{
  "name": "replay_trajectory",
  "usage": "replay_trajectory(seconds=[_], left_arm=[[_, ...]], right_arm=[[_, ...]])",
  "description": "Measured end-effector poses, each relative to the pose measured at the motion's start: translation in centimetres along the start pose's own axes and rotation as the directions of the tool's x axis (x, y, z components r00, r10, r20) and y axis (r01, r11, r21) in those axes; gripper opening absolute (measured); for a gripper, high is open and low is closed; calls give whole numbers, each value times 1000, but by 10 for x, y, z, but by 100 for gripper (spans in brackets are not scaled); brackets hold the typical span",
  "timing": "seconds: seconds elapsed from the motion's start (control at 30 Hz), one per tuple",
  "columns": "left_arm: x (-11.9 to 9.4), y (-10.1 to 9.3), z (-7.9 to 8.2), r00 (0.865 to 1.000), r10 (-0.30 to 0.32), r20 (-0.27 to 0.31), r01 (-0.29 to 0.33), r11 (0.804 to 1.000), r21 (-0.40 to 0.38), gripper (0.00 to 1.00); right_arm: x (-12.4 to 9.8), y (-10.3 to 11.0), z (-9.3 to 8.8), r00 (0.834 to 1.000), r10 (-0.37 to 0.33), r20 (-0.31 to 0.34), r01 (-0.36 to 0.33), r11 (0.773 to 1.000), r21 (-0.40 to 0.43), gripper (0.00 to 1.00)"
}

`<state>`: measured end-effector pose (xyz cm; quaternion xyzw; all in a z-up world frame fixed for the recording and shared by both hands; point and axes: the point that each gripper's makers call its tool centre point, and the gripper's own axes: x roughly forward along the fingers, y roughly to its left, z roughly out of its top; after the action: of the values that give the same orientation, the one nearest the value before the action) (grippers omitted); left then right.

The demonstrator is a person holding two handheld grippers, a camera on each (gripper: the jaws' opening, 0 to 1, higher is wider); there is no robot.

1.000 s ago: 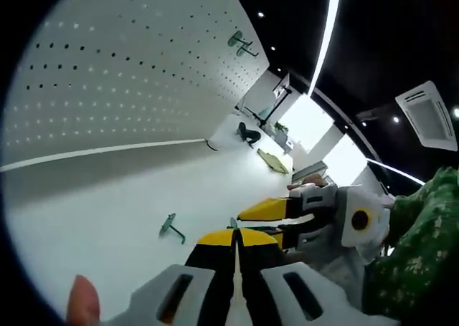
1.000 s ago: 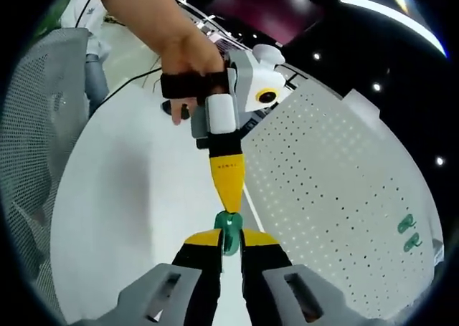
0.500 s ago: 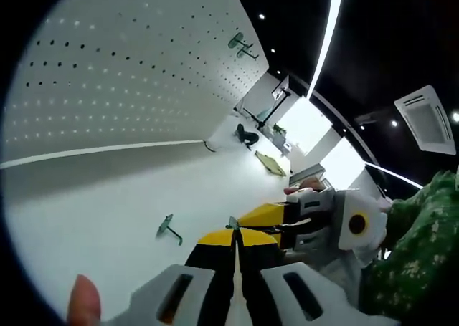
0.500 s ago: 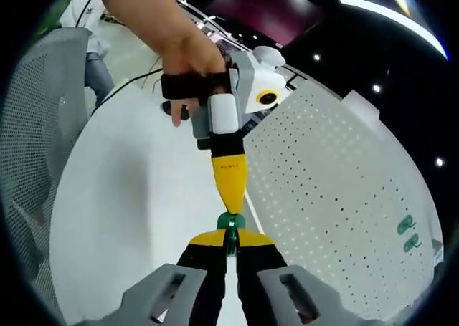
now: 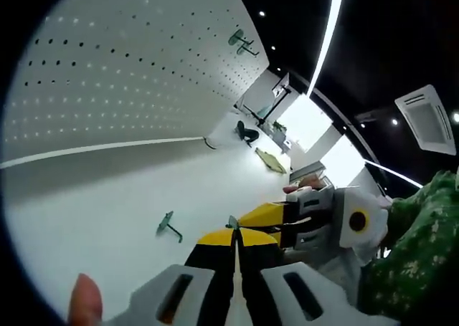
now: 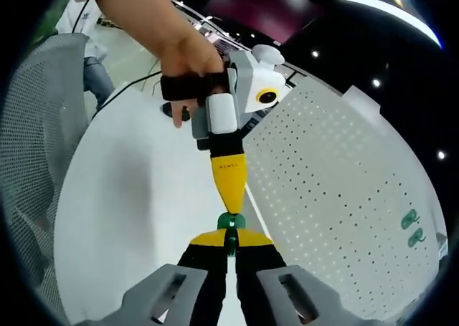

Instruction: Insert the hook assembly into the mounting plate slot until the hook locks in place.

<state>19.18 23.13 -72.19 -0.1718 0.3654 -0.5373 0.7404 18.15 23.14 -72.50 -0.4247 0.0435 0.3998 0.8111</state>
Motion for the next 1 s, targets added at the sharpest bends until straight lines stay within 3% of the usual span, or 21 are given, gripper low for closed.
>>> replay_trajectory(seconds=[0.23, 0.33, 0.53, 0.77, 0.87, 1.0], left_arm=[[0, 0, 3, 1000, 6, 12, -6, 1000, 9, 2], [-4, -3, 14, 998, -10, 65, 10, 1000, -1, 7], [-8, -2, 20, 996, 0, 87, -3, 999, 35, 9], [-8, -12, 20, 996, 4, 93, -24, 977, 212, 17], [-8, -19, 19, 996, -1, 92, -27, 952, 306, 26], [-8, -26, 16, 996, -18, 87, -15, 932, 363, 36]], right_arm=[[1, -2, -1, 1000, -2, -3, 2, 1000, 19, 1], [1, -1, -3, 1000, 1, -12, -1, 1000, 23, 1], [0, 0, -6, 1000, -2, -20, 3, 999, 43, 1], [-2, -10, -10, 999, -31, -29, 34, 995, 99, 1], [-3, -13, -11, 999, -39, -32, 42, 993, 107, 1], [-5, -15, -13, 998, -47, -36, 51, 991, 121, 1]])
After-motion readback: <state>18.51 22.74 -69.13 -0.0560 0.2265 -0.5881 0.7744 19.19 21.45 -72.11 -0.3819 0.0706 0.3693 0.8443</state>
